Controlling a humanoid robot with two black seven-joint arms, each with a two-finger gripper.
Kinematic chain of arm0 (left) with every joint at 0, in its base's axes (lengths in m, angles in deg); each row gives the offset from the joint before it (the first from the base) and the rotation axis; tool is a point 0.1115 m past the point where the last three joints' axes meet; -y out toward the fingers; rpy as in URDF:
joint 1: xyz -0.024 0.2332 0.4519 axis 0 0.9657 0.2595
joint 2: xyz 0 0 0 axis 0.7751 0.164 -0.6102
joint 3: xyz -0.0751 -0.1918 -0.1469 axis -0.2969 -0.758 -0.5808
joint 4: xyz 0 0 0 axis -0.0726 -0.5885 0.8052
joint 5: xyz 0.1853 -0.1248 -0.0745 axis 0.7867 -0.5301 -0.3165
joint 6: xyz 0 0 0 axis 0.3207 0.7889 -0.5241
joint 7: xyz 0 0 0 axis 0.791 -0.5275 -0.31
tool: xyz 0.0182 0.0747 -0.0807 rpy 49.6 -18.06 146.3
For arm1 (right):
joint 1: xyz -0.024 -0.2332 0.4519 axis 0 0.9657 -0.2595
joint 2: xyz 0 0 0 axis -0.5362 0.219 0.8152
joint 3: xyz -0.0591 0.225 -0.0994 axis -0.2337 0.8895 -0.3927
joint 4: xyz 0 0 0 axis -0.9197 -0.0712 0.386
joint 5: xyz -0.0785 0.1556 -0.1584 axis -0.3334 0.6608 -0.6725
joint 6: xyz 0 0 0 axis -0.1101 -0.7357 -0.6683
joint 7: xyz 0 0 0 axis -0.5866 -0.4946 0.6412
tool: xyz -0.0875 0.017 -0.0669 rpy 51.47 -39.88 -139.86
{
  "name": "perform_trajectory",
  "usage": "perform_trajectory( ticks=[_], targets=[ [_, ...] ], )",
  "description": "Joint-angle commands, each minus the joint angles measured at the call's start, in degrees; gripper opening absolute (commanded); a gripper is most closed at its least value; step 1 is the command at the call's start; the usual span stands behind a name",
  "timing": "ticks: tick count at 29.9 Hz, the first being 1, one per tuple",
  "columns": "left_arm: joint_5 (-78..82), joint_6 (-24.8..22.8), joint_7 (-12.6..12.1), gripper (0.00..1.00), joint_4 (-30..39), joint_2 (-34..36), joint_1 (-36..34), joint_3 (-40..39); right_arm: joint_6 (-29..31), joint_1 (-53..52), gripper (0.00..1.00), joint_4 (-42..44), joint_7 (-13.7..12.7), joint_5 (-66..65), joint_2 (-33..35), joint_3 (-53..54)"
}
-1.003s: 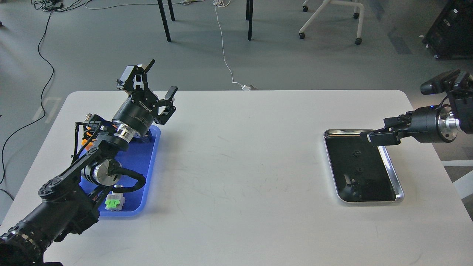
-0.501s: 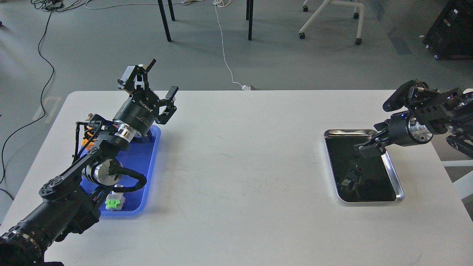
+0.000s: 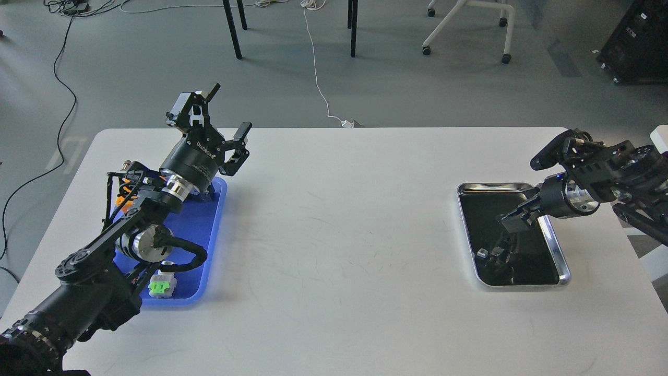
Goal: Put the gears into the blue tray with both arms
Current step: 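Lower the right gripper and grasp the small black part in the metal tray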
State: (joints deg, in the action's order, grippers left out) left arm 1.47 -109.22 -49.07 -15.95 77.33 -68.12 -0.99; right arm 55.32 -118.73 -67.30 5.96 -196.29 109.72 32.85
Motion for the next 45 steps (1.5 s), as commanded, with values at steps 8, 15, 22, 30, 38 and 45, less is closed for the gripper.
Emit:
perform_trajectory(
  ticks=[8,15,22,30,38,45],
  targets=[
    [0.0,-0.1,0.0,1.00,0.0,0.0,0.0,0.0,-0.3,1.2,0.74,1.1,0.0,0.0,-0.1,0.0],
    [0.0,-0.1,0.0,1.00,0.1,0.2,0.0,0.0,-0.9,1.3,0.72,3.1,0.0,0.2,-1.8,0.0],
    [0.0,-0.1,0.0,1.00,0.0,0.0,0.0,0.0,-1.8,1.5,0.72,4.5,0.0,1.9,-2.9,0.0],
    [0.0,-0.2,0.0,1.00,0.0,0.1,0.0,0.0,-1.8,2.1,0.72,6.1,0.0,2.0,-5.0,0.0],
    [0.0,-0.2,0.0,1.00,0.0,0.2,0.0,0.0,-1.8,2.1,0.66,6.1,0.0,2.0,-5.0,0.0],
    [0.0,-0.2,0.0,1.00,0.0,0.6,-0.1,-0.1,-1.6,1.7,0.56,6.1,0.0,2.0,-5.1,-1.8]
  ],
)
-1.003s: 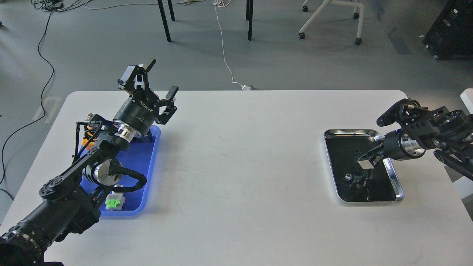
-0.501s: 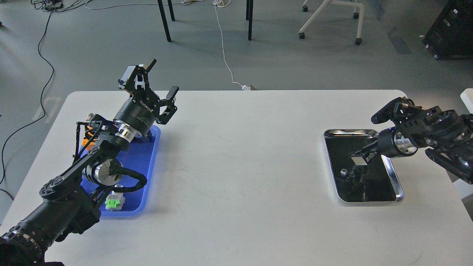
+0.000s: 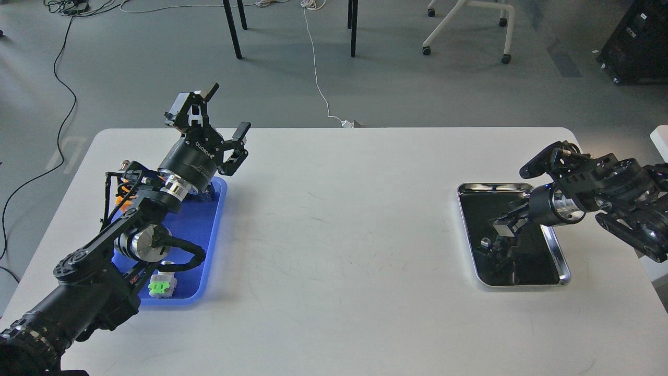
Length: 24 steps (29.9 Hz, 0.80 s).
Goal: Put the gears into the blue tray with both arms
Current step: 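Lower the right gripper and grasp the small black part in the metal tray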
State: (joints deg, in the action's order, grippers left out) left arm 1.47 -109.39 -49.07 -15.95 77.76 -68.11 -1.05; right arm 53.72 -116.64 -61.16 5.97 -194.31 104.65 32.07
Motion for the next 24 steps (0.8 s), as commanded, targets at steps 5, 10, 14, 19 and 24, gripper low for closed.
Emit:
perform_trajectory(
  ticks=[5,10,14,19,24],
  targets=[
    [0.0,0.0,0.0,1.00,0.0,0.1,-0.3,0.1,0.0,-0.3,0.51,-0.1,0.0,0.0,0.0,-1.2],
    [0.0,0.0,0.0,1.00,0.0,0.1,-0.3,0.1,0.0,-0.5,0.39,-0.1,0.0,0.0,0.0,-1.2],
    [0.0,0.0,0.0,1.00,0.0,0.1,-0.4,0.0,0.0,-0.6,0.27,-0.1,0.0,0.0,0.0,-1.2],
    [0.0,0.0,0.0,1.00,0.0,0.1,-0.4,0.1,0.0,-0.6,0.23,-0.2,0.0,0.0,-0.6,-1.3],
    [0.0,0.0,0.0,1.00,0.0,0.0,-0.4,0.1,0.0,-1.0,0.22,-0.6,0.0,0.0,-0.5,-1.2]
  ],
)
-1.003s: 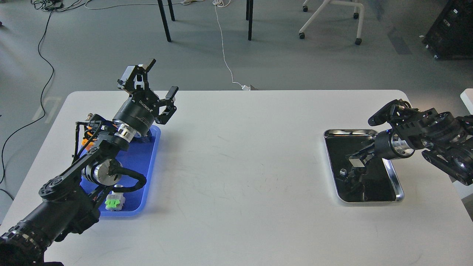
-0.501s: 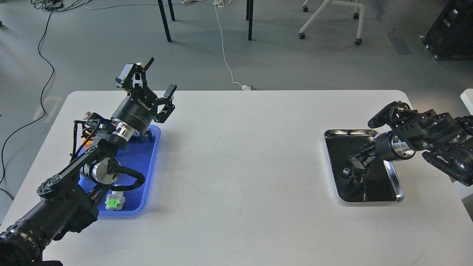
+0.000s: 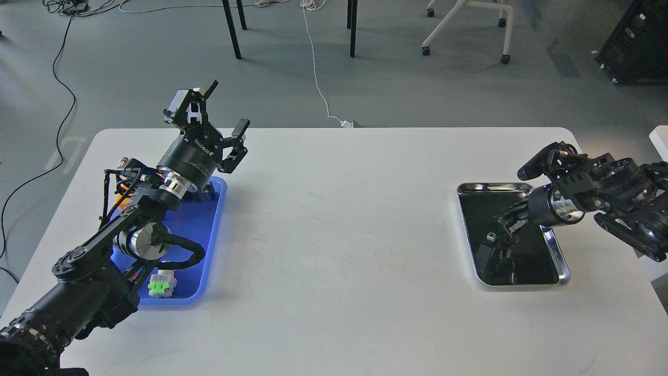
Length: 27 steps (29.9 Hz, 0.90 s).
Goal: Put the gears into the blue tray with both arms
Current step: 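Lower the right gripper and grasp the small black part in the metal tray, then carry the black part with the right gripper toward the table center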
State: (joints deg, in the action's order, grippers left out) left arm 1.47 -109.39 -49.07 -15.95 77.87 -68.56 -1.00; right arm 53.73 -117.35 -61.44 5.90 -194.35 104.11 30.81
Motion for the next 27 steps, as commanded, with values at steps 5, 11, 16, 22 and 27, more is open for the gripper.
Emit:
perform_trajectory(
  ticks=[5,11,16,22,27],
  targets=[
    [0.0,0.0,0.0,1.00,0.0,-0.1,-0.1,0.0,0.0,-2.3,0.22,-2.3,0.1,0.1,0.6,0.0],
    [0.0,-0.1,0.0,1.00,0.0,-0.1,-0.1,0.0,0.1,-9.3,0.22,-8.9,0.1,0.6,2.9,0.2],
    [0.0,-0.1,0.0,1.00,0.0,-0.2,-0.1,0.0,0.3,-14.0,0.22,-15.3,0.1,5.5,2.4,0.0],
    [0.0,0.0,0.0,1.00,0.0,0.0,-0.1,0.1,0.4,-14.8,0.22,-18.9,0.1,8.4,-4.2,-0.9],
    [0.1,0.1,0.0,1.00,0.0,-0.1,-0.1,0.1,0.4,-14.8,0.23,-18.1,0.1,8.5,-11.9,-3.6]
  ],
)
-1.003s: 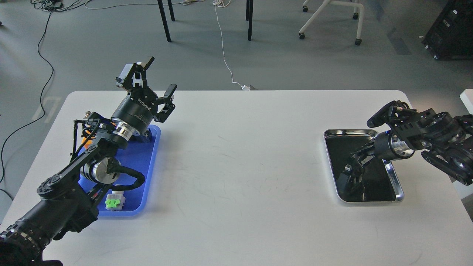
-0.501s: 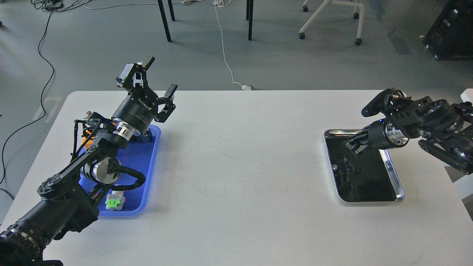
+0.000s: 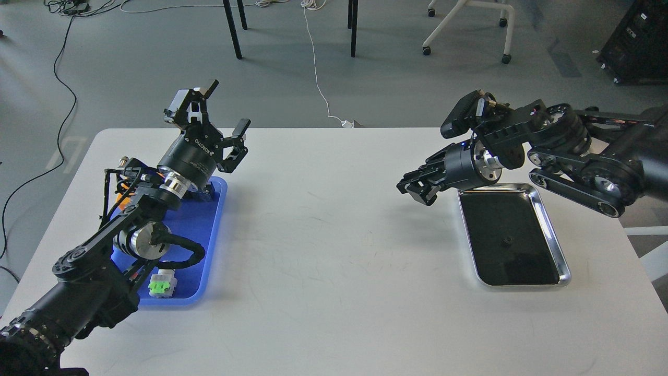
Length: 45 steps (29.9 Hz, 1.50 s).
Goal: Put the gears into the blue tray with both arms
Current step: 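Carry the black part with the right gripper toward the table center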
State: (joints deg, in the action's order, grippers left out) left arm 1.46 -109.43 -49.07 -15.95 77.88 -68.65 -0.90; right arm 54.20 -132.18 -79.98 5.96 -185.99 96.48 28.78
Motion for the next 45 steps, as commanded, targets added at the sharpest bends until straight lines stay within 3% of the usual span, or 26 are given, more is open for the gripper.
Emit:
perform_trajectory(
  ticks=[1,10,16,33,44,45],
  targets=[
    [0.1,0.1,0.0,1.00,0.0,-0.1,0.0,0.0,-0.2,0.2,0.23,1.2,0.0,0.1,-5.8,-2.3],
    [0.4,0.2,0.0,1.00,0.0,-0.2,0.0,0.0,-0.6,1.7,0.23,9.2,0.0,0.2,-16.1,-4.4],
    [0.4,0.2,0.0,1.00,0.0,-0.2,0.0,0.1,-0.7,3.8,0.23,10.5,0.0,0.8,-19.6,-4.9],
    [0.4,0.3,-0.1,1.00,0.0,-0.3,0.1,0.1,-3.6,6.6,0.24,14.9,0.0,0.8,-22.6,-5.1],
    [0.4,0.3,-0.1,1.00,0.0,-0.2,0.1,0.1,-3.6,6.6,0.33,15.8,0.0,0.8,-22.6,-5.2],
    [0.4,0.3,-0.1,1.00,0.0,-0.2,0.1,0.1,-3.6,6.6,0.37,15.8,0.0,0.8,-22.6,-5.2]
  ],
)
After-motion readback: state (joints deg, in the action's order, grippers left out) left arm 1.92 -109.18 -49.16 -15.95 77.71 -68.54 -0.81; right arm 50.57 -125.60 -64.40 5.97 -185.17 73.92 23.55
